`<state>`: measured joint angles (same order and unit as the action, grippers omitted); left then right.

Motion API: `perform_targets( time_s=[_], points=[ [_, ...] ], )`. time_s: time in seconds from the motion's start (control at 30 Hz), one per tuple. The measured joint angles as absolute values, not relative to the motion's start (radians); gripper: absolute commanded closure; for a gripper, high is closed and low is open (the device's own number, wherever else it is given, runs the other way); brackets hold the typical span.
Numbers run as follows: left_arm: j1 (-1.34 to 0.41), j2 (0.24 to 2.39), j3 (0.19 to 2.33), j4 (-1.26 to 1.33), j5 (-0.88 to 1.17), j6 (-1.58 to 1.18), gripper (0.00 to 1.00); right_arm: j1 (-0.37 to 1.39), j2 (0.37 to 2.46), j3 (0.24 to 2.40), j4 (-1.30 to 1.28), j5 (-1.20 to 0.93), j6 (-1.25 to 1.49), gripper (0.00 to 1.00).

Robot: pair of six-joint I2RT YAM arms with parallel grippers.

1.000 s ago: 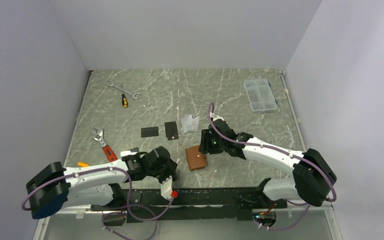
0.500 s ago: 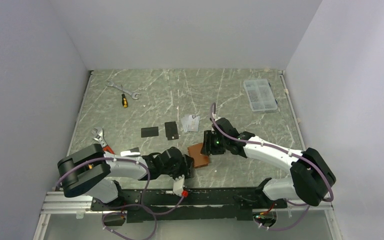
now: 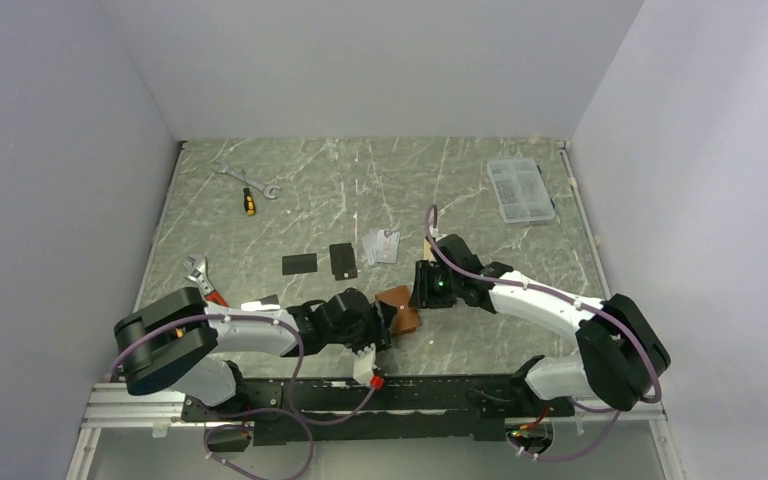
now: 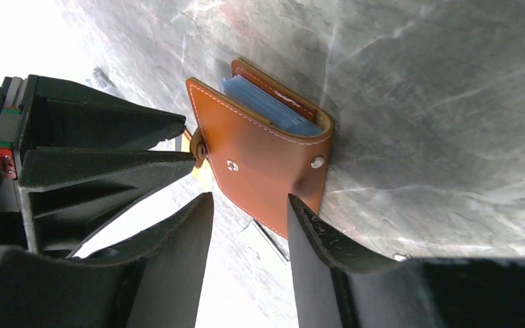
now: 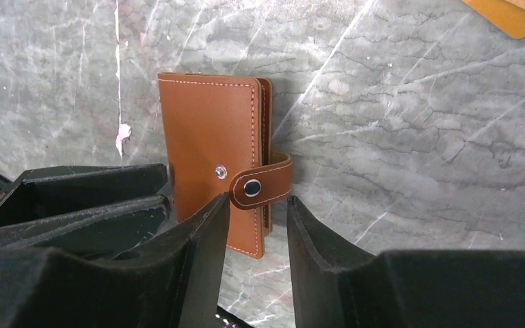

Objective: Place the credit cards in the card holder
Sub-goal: Close the card holder at the center of the board.

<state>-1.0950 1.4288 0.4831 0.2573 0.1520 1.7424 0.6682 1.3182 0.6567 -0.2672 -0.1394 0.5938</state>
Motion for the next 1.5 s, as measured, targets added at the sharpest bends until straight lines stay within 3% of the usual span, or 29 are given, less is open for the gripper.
perform_targets(
  time_s=[0.3,0.57,0.93,1.2,1.37,1.5],
  points=[
    [-1.098,1.508,0.595,0.121,0.130,1.798,0.47,0.668,1.328,0.657,-0.269,-0.140,0.582,0.57],
    [-1.106,1.515,0.595,0.070,0.100,1.843,0.72,0.668,1.349,0.675,-0.279,-0.140,0.563,0.53],
    [-1.134,1.515,0.596,0.036,0.047,1.906,0.58,0.691,1.386,0.732,-0.306,-0.133,0.537,0.54],
    [-1.143,1.515,0.588,0.010,0.007,1.931,0.82,0.735,1.435,0.782,-0.344,-0.085,0.522,0.66],
    [-1.146,1.506,0.549,0.067,-0.002,1.924,0.76,0.736,1.438,0.796,-0.361,-0.044,0.520,0.82],
    [-1.147,1.502,0.528,0.084,-0.001,1.914,0.72,0.736,1.438,0.800,-0.367,-0.027,0.520,0.89]
  ],
)
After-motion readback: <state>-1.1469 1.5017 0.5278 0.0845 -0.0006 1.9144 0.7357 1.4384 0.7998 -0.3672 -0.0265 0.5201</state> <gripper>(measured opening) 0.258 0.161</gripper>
